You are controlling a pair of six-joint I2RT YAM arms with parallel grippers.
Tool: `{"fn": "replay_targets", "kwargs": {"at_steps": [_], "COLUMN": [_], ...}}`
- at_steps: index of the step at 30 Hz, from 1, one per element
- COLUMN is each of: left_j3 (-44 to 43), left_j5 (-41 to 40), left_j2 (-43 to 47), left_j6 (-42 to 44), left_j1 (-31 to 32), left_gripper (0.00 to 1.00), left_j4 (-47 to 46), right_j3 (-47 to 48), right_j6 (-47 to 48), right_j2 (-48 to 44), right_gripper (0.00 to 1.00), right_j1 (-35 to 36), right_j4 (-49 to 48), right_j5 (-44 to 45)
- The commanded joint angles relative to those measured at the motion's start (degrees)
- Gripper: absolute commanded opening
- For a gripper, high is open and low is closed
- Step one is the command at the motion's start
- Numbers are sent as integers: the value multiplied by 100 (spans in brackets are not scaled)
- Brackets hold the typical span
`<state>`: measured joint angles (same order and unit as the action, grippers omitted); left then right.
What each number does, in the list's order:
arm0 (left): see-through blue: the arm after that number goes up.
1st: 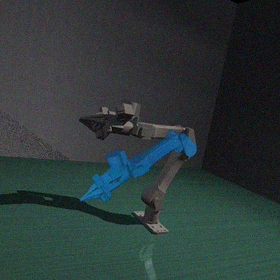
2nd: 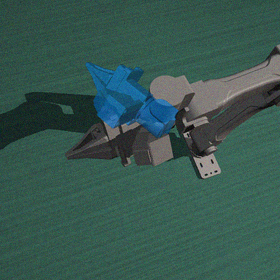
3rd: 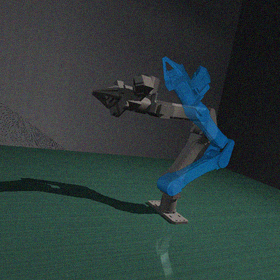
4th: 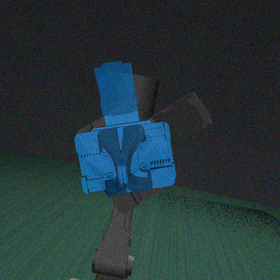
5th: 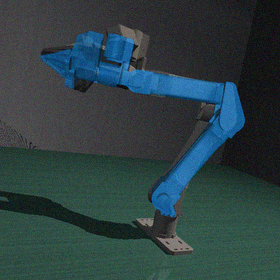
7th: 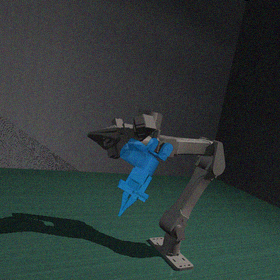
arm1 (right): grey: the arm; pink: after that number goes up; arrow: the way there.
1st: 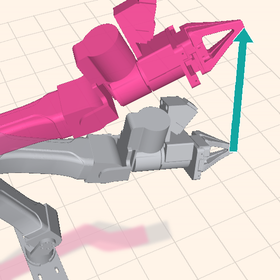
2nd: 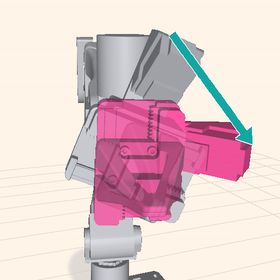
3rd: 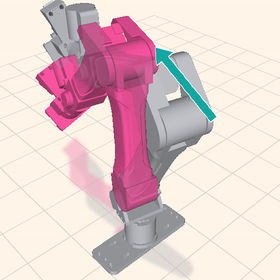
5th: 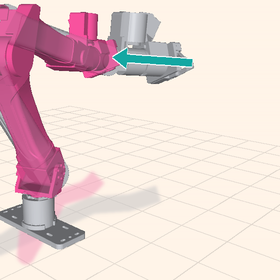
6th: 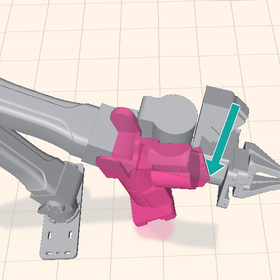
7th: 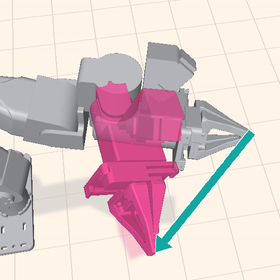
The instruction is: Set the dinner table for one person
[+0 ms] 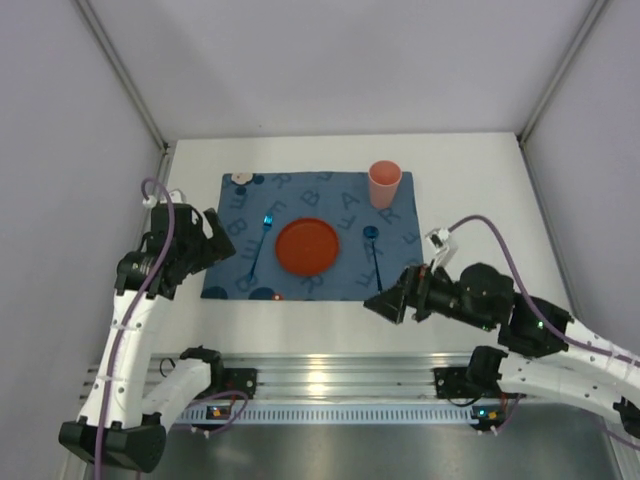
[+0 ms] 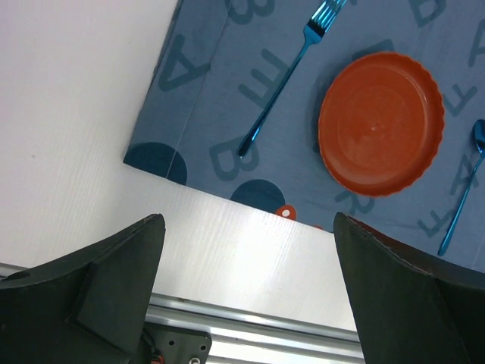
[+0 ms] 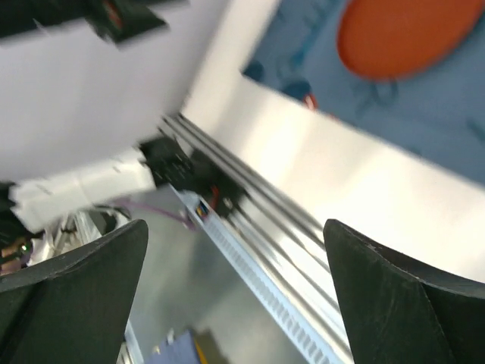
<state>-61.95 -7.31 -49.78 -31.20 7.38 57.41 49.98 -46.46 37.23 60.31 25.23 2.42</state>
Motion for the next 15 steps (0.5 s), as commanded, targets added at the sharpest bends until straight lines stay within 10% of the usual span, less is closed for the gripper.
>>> {"fn": "replay_targets", "kwargs": {"at_steps": [1,15], "left_j3": [-475,-563], "left_j5": [-270,-332], "left_j2": [-76,452], "left_j6": [378,553], "left_j1": [18,18], "left_gripper": [98,98], "left_j4": [-230,-168], "right_j3": [-698,-23], "right_j6": [-944,-30], "right_j2": [-1178,-1114], "right_gripper": [100,100], "right_j1": [594,613], "right_j4": [622,1563], "right_j5": [962,866]}}
